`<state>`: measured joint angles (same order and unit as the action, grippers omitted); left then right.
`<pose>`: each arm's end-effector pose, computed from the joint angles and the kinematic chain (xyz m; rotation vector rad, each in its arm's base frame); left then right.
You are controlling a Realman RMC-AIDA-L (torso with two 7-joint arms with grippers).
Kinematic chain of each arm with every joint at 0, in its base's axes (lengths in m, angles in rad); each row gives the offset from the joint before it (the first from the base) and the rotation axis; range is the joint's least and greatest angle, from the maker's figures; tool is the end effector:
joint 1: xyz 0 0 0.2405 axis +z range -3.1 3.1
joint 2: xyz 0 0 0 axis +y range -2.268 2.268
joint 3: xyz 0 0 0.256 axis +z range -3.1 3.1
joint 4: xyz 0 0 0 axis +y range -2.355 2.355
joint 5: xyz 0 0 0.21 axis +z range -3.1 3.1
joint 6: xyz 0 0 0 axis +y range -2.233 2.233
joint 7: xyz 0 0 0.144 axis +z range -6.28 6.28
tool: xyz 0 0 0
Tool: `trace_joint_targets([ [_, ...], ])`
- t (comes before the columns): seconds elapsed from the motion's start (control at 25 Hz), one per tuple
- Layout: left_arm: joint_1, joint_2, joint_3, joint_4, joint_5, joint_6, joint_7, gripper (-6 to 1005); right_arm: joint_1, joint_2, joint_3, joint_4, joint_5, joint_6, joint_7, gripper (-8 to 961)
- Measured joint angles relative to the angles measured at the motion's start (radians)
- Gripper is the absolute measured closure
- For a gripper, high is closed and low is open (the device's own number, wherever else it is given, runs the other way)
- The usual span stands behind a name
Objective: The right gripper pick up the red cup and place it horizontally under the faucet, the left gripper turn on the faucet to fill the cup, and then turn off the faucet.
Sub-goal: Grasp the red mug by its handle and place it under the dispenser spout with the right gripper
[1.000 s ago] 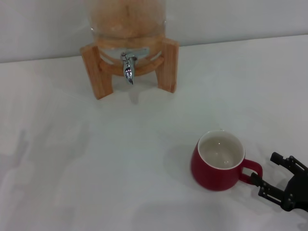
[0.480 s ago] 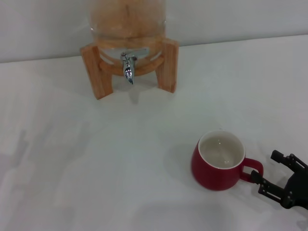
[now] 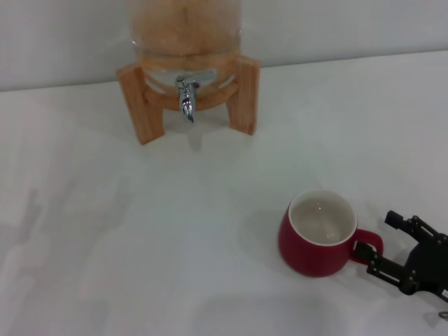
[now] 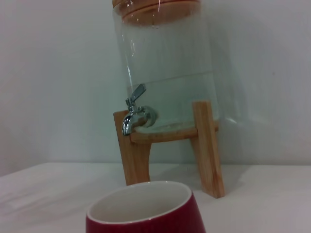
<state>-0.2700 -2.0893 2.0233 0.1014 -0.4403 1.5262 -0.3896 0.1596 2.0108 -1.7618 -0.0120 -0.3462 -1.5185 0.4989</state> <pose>-0.3348 0.2617 0.0039 -1.5647 -0.5136 -0.9883 0.3703 0.1873 -0.0275 -2.0766 0.6535 0.8033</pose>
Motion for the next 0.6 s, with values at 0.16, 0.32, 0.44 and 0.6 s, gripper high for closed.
trace_joint_targets([
  [0.16, 0.0, 0.0, 0.0, 0.0, 0.0, 0.0, 0.0, 139, -0.002, 0.0, 0.001, -0.001, 0.005, 0.004, 0.0, 111],
  [0.32, 0.0, 0.0, 0.0, 0.0, 0.0, -0.001, 0.0, 139, -0.004, 0.0, 0.002, 0.003, 0.007, 0.005, 0.001, 112],
  [0.44, 0.0, 0.0, 0.0, 0.001, 0.0, -0.001, 0.0, 139, -0.004, 0.0, 0.003, 0.006, 0.014, 0.005, 0.001, 112],
  [0.6, 0.0, 0.0, 0.0, 0.0, 0.0, -0.002, 0.0, 139, -0.008, 0.0, 0.003, 0.009, 0.03, 0.005, 0.001, 112],
])
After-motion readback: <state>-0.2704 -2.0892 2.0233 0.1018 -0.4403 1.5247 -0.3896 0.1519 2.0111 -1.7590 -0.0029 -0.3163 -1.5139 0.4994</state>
